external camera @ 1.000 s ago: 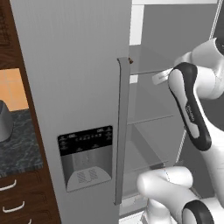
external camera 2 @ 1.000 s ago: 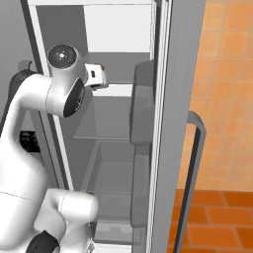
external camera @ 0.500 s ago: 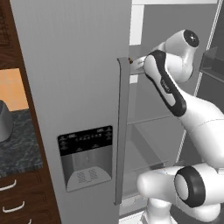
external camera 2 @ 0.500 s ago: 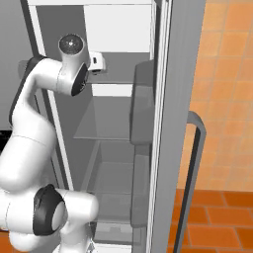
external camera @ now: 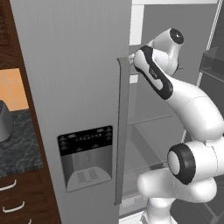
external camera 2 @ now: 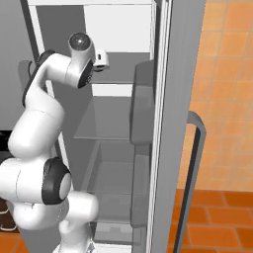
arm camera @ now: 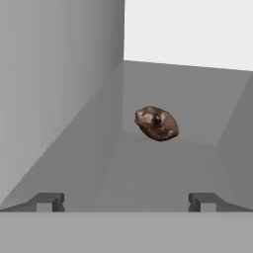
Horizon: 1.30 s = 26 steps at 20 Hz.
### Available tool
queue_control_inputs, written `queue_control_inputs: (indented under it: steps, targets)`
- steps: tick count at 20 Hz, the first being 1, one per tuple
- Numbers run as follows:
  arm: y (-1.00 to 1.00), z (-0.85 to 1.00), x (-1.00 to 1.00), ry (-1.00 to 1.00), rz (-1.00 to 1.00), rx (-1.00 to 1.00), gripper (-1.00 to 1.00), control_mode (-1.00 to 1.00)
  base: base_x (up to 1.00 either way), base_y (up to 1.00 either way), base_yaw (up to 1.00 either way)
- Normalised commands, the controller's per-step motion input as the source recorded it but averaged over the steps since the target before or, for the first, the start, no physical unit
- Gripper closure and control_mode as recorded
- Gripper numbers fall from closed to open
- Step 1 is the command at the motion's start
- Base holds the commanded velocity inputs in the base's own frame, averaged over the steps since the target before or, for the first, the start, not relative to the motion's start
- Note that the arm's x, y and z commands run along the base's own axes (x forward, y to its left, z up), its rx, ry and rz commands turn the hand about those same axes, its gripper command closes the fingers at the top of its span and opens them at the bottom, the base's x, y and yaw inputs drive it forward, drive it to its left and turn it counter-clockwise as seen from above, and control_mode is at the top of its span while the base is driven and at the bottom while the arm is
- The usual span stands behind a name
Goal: Place one mushroom and one fish in each tupperware on the nearby counter, to pack two identical lunches.
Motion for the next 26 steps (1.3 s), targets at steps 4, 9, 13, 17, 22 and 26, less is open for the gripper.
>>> queue_control_inputs:
  steps: [4, 9, 13, 17, 22, 26]
  targets:
    - [-0.02, 0.00, 0.67, 0.00, 0.01, 0.00, -1.00, -1.00, 0.00, 0.00, 0.00]
    - [-0.06, 0.00, 0.76, 0.00, 0.00, 0.00, -1.00, -1.00, 0.00, 0.00, 0.00]
    - [-0.02, -0.01, 0.39, 0.04, -0.01, 0.00, -1.00, -1.00, 0.00, 0.00, 0.00]
    - [0.00, -0.06, 0.40, 0.13, 0.02, 0.00, -1.00, -1.00, 0.00, 0.00, 0.00]
    - [0.00, -0.09, 0.26, 0.12, 0.06, 0.00, -1.00, -1.00, 0.00, 0.00, 0.00]
    - [0.02, -0.27, 0.14, 0.06, 0.12, 0.00, -1.00, -1.00, 0.00, 0.00, 0.00]
